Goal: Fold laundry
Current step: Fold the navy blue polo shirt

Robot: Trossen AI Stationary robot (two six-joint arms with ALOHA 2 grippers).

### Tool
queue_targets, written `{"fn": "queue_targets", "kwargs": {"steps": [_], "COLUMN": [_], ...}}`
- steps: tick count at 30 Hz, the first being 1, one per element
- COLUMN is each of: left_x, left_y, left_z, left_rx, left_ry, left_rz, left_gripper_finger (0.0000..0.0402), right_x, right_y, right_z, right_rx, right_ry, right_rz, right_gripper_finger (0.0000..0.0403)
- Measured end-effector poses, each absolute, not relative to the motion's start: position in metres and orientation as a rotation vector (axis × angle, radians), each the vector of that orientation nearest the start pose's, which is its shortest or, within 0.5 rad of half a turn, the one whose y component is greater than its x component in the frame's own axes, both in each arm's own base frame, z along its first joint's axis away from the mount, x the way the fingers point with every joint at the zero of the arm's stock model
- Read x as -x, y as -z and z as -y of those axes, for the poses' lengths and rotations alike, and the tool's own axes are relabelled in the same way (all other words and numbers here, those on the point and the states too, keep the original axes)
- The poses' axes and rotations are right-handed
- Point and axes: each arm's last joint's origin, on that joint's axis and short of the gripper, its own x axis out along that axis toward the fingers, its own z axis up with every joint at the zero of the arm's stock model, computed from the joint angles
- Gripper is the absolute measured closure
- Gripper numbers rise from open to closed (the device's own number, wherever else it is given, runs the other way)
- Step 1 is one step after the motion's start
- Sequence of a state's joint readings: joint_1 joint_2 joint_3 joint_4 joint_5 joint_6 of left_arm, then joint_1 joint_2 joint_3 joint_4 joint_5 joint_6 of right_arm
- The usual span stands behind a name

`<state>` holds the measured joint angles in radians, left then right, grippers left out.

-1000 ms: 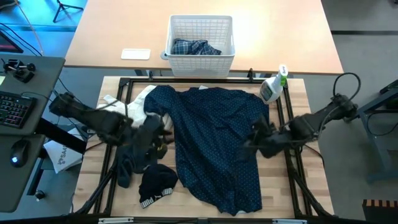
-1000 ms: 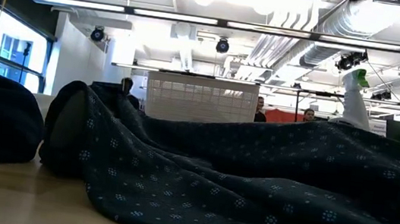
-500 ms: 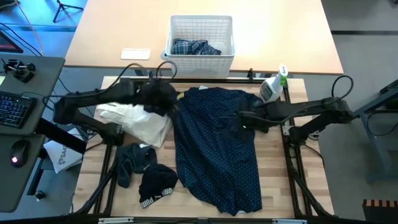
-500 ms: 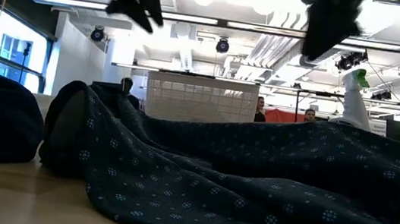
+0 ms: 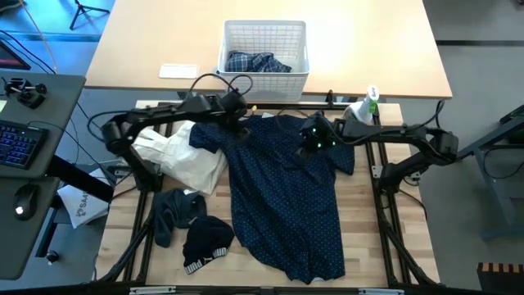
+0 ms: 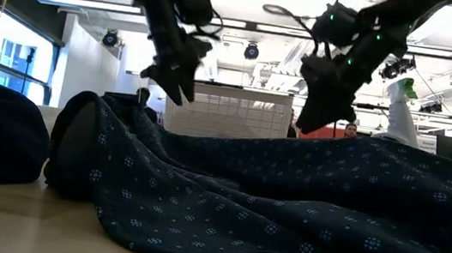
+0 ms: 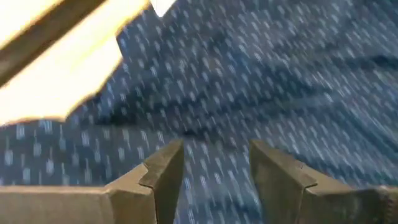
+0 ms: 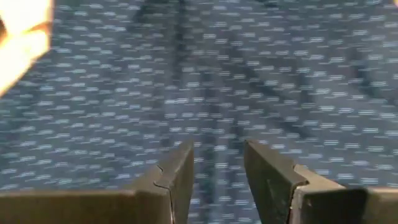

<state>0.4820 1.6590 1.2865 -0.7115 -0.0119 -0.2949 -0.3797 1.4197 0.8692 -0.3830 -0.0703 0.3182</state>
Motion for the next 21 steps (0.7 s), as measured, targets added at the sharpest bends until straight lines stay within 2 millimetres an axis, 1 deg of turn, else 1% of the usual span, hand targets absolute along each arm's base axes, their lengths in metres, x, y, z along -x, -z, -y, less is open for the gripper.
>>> {"fn": "queue_targets", "kwargs": {"steps": [3, 6, 8, 11, 15, 21], "left_x": [-0.312, -0.318, -0.318, -0.315, -0.311, -0.314], "left_y": [-0.234, -0.222, -0.213, -0.196, -0.178, -0.157], "left_z": [-0.166, -0.174, -0.181, -0.195, -0.210, -0.226], "left_rx": [0.490, 0.451, 0.459, 0.488, 0.518, 0.527], "left_ry": [-0.639, -0.657, -0.710, -0.779, -0.814, -0.825], "left_rz": [-0.962, -0.964, -0.984, -1.024, -1.063, -1.048], "left_gripper_finger": [0.0231, 0.0231, 0.0231, 0.0231, 0.0231, 0.0231], "right_x": [-0.251, -0.245, -0.244, -0.244, -0.246, -0.247], "right_y": [-0.207, -0.205, -0.204, -0.204, -0.204, -0.205], "right_z": [0.112, 0.116, 0.117, 0.115, 0.112, 0.113], "right_rx": [-0.487, -0.464, -0.439, -0.428, -0.406, -0.407], "right_ry": [0.459, 0.457, 0.446, 0.434, 0.414, 0.416], "right_rz": [-0.899, -0.944, -0.964, -0.969, -0.972, -0.956], "right_gripper_finger": [0.0269, 0.0269, 0.0269, 0.0269, 0.0269, 0.0269]}}
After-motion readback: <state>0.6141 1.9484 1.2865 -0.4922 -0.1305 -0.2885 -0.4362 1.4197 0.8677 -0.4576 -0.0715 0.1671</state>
